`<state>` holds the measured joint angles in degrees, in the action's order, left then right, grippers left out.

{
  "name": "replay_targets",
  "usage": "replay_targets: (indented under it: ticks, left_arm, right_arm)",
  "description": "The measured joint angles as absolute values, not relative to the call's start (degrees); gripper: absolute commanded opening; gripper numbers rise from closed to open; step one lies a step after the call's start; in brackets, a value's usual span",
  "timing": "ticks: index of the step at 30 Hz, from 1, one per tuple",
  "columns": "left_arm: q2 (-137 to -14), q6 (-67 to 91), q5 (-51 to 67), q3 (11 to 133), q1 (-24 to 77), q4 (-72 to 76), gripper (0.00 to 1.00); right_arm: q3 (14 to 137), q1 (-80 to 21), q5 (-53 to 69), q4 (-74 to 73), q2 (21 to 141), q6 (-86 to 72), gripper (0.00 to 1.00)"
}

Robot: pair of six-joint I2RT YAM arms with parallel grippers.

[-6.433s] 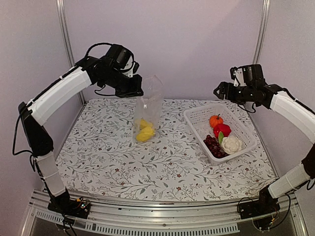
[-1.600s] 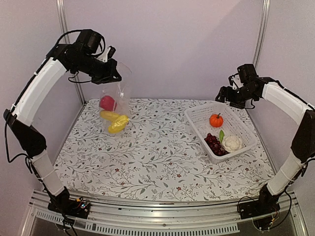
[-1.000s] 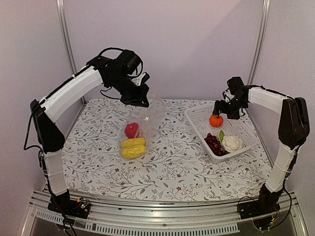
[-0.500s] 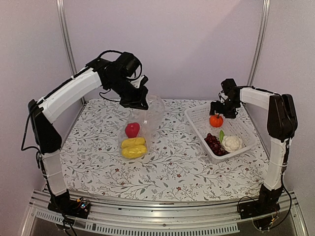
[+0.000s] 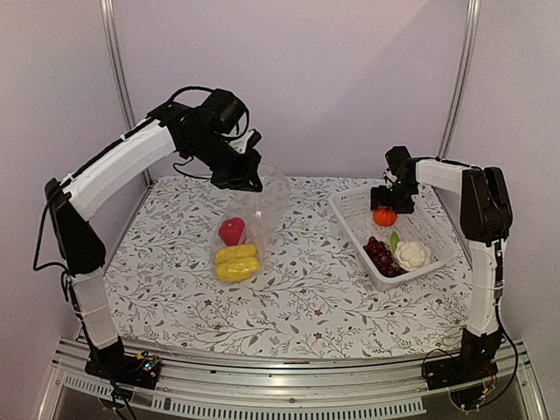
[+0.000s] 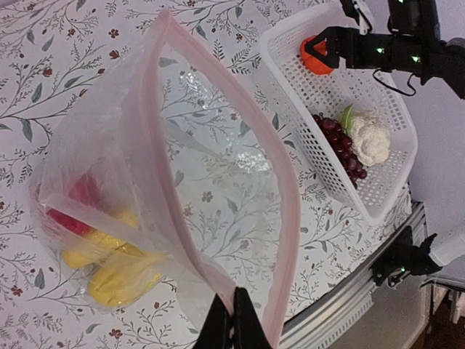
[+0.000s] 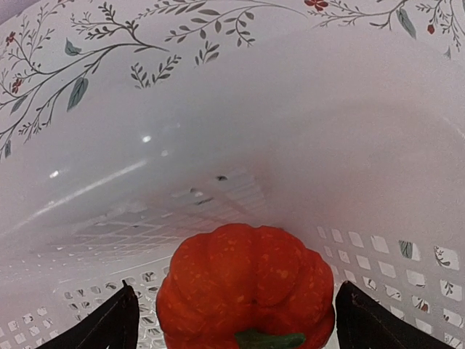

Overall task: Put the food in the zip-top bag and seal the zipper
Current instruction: Pick up the fake fruit from the bin, then place the fake fruit in the zipper food storage bag.

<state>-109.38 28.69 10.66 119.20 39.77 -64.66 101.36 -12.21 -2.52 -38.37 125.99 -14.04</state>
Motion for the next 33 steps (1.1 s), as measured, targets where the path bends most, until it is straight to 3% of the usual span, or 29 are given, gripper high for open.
replay_targets:
  ticks: [5, 9, 15, 22, 27, 33]
  left_arm:
    - [-109.08, 28.18, 10.48, 119.17, 39.77, -64.86, 0.00]
    - [-108.07, 27.59, 10.20, 117.93, 39.77, -64.90, 0.00]
    - [-106.67, 27.46, 10.07, 116.25, 39.77, -64.47, 0.00]
    - [-107.37, 29.08, 12.53, 116.84, 40.12, -61.98, 0.00]
    - [-112.22, 29.36, 14.76, 121.05, 40.75, -60.05, 0.00]
    - [-120.64, 29.39, 17.28, 128.70, 42.15, -59.81, 0.00]
  right_arm:
    - [101.73, -12.25, -4.16, -38.57, 127.55, -12.99, 0.76]
    - [101.73, -12.53, -4.51, -38.39, 127.70, -12.49, 0.69]
    - [99.07, -14.13, -5.45, -38.30, 124.97, -11.84, 0.68]
    - [89.76, -16.73, -4.25, -38.41, 112.18, -11.49, 0.67]
    - [83.44, -18.44, -1.10, -38.59, 101.30, -11.51, 0.65]
    - [84.47, -20.36, 4.14, -38.57, 91.83, -11.79, 0.63]
